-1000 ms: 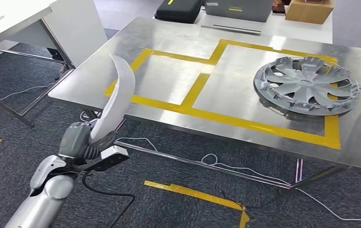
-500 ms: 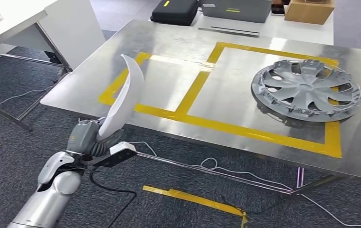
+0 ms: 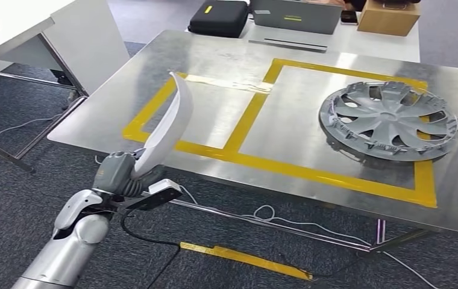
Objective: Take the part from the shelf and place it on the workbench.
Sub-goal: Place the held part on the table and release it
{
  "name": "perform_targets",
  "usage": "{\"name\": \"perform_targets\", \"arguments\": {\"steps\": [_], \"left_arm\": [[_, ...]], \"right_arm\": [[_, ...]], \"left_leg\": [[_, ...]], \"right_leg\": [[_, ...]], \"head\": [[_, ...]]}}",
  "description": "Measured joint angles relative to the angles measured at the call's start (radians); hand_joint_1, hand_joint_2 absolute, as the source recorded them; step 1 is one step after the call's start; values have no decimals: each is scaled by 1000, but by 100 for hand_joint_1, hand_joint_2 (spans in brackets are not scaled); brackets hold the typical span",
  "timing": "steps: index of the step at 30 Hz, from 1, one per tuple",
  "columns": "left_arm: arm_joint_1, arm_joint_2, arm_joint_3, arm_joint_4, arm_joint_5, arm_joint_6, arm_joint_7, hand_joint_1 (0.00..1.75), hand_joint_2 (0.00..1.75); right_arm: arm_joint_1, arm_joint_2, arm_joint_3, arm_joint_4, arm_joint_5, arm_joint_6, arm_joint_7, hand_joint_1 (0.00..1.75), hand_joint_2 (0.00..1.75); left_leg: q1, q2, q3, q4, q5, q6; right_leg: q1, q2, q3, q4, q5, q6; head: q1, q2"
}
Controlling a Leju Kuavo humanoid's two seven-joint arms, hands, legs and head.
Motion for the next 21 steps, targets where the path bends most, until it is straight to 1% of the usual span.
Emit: {"name": "perform_targets", "arguments": {"steps": [1,2,3,4,5,6,7,8,9,10,11,12,13,15,16,17,18,19,20,21], "left_arm": [[-4,-3,-1,2,-1,-1,0,175,175],[-8,-6,-3,4,-2,-3,0,175,175],[-14,-9,-7,8,-4,-4,0,175,175],[-19,-13,-11,12,-6,-6,0,175,175],[-22,-16,-16,17,-10,-9,2,175,175],[-25,-20,-20,23,-13,-11,3,175,175],[-29,-23,-24,28,-16,-14,7,175,175],[-34,-27,-29,34,-21,-17,11,175,175],[-40,-31,-35,38,-24,-19,15,175,175],[-48,-34,-40,43,-27,-22,19,175,175],[-57,-38,-45,48,-30,-25,23,175,175],[-66,-41,-51,54,-34,-27,28,175,175],[-75,-44,-56,62,-37,-30,32,175,175],[-89,-49,-66,76,-42,-34,38,175,175],[-96,-52,-70,82,-44,-36,40,175,175],[-103,-54,-73,89,-46,-37,41,175,175],[-109,-55,-76,96,-48,-39,42,175,175],[-113,-55,-79,104,-49,-40,43,175,175],[-115,-56,-83,112,-50,-41,44,175,175],[-116,-56,-85,121,-51,-43,46,175,175]], "right_arm": [[0,0,1,0,0,0,0,0,0],[-1,0,1,0,1,0,0,0,0],[-2,0,2,0,3,0,0,0,0],[-2,0,2,0,4,0,0,0,0],[-1,0,3,0,6,1,1,0,0],[-1,1,4,0,7,1,1,0,0],[0,1,4,0,9,1,2,0,0],[-1,1,4,0,10,1,2,0,0],[-1,1,4,0,11,1,3,0,0],[-1,2,4,0,13,1,4,0,0],[-3,3,4,0,14,1,6,0,0],[-5,5,4,0,15,1,8,0,0],[-6,7,5,0,16,1,9,0,0],[-6,10,5,0,18,1,12,0,0],[-5,11,5,0,19,1,13,0,0],[-7,11,5,0,19,1,14,0,0],[-9,12,5,0,20,1,15,0,0],[-11,13,5,0,20,1,15,0,0],[-12,14,5,0,20,0,16,0,0],[-12,15,5,0,21,-3,18,0,0]], "left_leg": [[3,0,6,-6,0,4],[6,0,11,-10,-2,8],[6,0,15,-10,-5,11],[5,0,18,-10,-9,13],[5,0,22,-10,-13,14],[6,0,28,-10,-19,13],[6,0,37,-9,-25,11],[6,-1,47,-9,-33,9],[7,-1,57,-9,-41,5],[5,-2,64,-8,-48,0],[3,-2,68,-7,-54,-5],[0,-2,68,-6,-57,-10],[-2,-3,68,-5,-60,-14],[-1,-1,71,-2,-70,-22],[0,-1,66,15,-81,-27],[1,-1,49,54,-101,-32],[2,-1,18,114,-125,-36],[2,-1,-25,187,-150,-38],[3,-1,-68,254,-167,-39],[3,-1,-101,295,-168,-39]], "right_leg": [[0,-1,-13,25,-13,5],[-1,-2,-39,74,-35,9],[-3,-3,-76,142,-62,13],[-4,-3,-120,216,-87,16],[-5,-3,-159,273,-98,19],[-5,-4,-183,296,-88,22],[-6,-4,-186,278,-55,23],[-7,-6,-169,221,-6,24],[-8,-9,-142,149,40,25],[-7,-11,-112,86,71,24],[-6,-13,-90,41,83,20],[-5,-13,-78,20,81,14],[-3,-12,-73,14,72,6],[-5,-9,-68,10,64,-9],[-7,-9,-62,9,59,-16],[-9,-9,-55,8,55,-23],[-9,-9,-50,8,51,-29],[-9,-8,-46,8,46,-32],[-9,-7,-41,8,41,-34],[-8,-6,-35,8,36,-34]], "head": [[1,0],[2,0],[2,0],[3,0],[3,0],[3,0],[3,0],[4,0],[4,0],[5,0],[5,0],[4,0],[2,0],[-3,0],[-5,0],[-7,0],[-8,0],[-10,0],[-10,0],[-10,0]]}}
